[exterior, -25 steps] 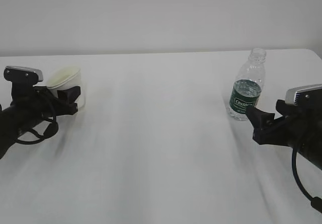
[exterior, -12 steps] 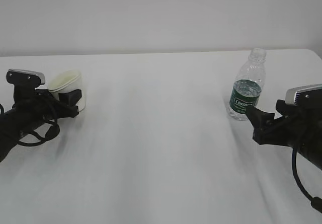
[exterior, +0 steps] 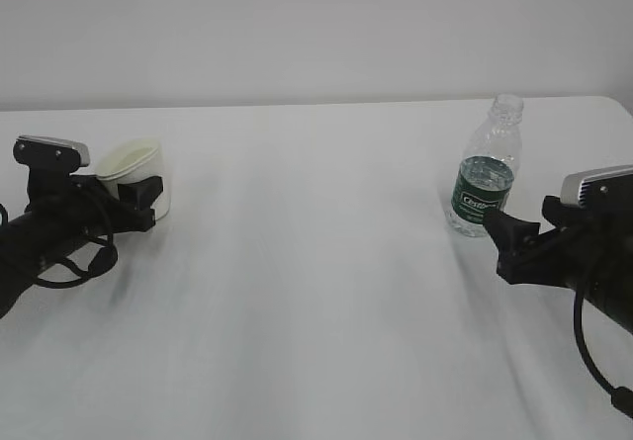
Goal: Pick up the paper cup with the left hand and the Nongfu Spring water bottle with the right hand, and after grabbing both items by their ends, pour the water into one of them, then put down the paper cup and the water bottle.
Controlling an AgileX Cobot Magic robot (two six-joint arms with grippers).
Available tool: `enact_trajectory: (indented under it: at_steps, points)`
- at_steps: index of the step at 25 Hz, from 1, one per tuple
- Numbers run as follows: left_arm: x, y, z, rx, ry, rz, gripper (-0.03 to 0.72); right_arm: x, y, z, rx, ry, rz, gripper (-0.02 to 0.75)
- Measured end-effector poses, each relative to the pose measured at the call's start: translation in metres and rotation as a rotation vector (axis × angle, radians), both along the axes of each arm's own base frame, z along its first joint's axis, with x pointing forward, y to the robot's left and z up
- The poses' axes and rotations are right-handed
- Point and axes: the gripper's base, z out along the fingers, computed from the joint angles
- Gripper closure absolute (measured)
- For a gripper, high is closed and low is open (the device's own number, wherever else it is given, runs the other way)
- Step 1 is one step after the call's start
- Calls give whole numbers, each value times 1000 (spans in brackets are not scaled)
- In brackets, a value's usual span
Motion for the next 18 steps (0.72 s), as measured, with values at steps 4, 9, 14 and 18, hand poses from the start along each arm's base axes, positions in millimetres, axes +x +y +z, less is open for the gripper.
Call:
enact_trajectory:
  at_steps: [4,9,14,18]
  points:
    - [0,0,0,0,0,-1,291,0,0,0,0,0,0,151]
    - [-1,-2,0,6,0,-23,285,0,0,0,0,0,0,151]
    - [-1,-2,0,7,0,-27,276,0,0,0,0,0,0,150]
    - [-1,-2,0,7,0,-29,252,0,0,0,0,0,0,150]
